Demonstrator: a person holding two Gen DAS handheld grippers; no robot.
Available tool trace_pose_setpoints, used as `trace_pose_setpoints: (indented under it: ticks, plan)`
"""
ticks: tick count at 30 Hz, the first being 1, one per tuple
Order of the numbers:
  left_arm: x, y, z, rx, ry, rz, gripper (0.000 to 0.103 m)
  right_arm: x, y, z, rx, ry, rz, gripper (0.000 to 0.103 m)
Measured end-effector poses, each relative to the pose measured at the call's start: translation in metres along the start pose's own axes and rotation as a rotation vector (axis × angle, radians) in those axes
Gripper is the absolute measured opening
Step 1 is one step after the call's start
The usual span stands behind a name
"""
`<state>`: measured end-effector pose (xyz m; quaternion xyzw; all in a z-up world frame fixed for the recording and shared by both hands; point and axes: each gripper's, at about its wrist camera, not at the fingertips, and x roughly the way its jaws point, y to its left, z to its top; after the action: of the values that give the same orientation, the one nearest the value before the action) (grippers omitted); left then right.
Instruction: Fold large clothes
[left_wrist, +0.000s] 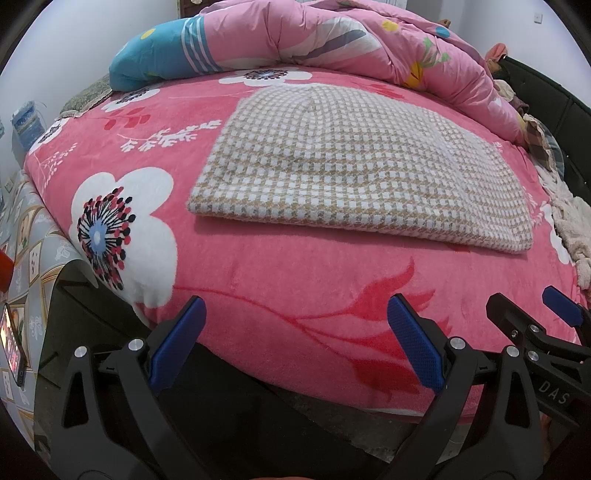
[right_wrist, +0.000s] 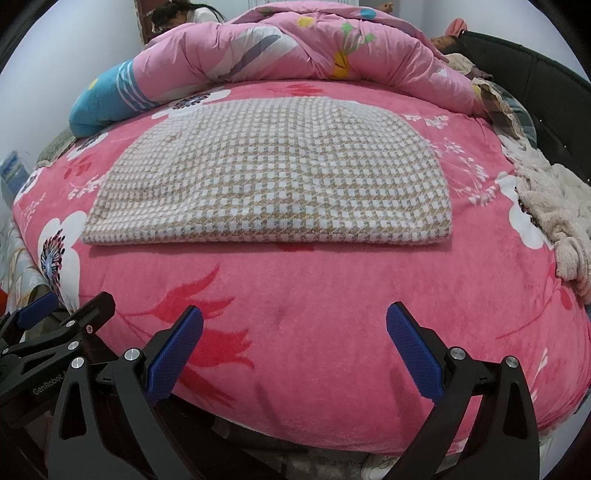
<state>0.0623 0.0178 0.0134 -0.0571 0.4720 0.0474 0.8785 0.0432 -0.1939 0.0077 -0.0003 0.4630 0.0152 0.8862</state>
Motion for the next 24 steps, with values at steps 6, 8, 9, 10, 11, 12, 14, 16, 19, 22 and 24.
trace_pose_setpoints:
  ticks: [6,8,9,10,11,12,14,16,19,22,24]
  plan:
    - [0.0001,0.0006,0.0001,0.000,0.000,-0.001,0.095,0.0005,0.0001,0.0000,-0.003,0.000,0.001,0.097]
    - [0.0001,-0.0001,-0.0004,-0.001,-0.001,0.000,0.095,0.0008,0.0001,0.0003,-0.005,0.001,0.001,0.097]
    - [0.0000,0.0006,0.0000,0.000,-0.001,-0.001,0.095,0.0008,0.0001,0.0004,-0.006,0.001,0.002,0.097]
    - [0.0000,0.0008,0.0001,0.000,-0.001,-0.002,0.095,0.0008,0.0006,0.0007,-0.006,0.001,0.002,0.097]
    - [-0.0002,0.0004,0.0001,-0.002,-0.001,-0.001,0.095,0.0008,0.0012,0.0006,-0.006,0.001,0.001,0.097]
    - [-0.0001,0.0003,-0.0001,-0.001,-0.002,-0.001,0.095,0.0005,0.0013,0.0005,-0.007,0.000,0.001,0.097]
    - [-0.0005,0.0009,0.0004,-0.002,-0.002,0.000,0.095,0.0007,0.0025,0.0018,-0.011,0.000,0.001,0.097]
    - [-0.0010,0.0007,0.0008,-0.004,-0.003,0.000,0.095,0.0003,0.0024,0.0019,-0.012,-0.001,0.001,0.097]
    - [-0.0019,0.0008,0.0022,-0.004,-0.006,0.002,0.095,0.0006,0.0021,0.0021,-0.012,0.000,0.001,0.097]
    - [-0.0022,0.0003,0.0025,-0.005,-0.006,0.004,0.095,0.0005,0.0019,0.0020,-0.012,0.000,0.002,0.097]
    - [-0.0020,0.0005,0.0022,-0.005,-0.006,0.004,0.095,0.0003,0.0021,0.0020,-0.013,0.000,0.001,0.097]
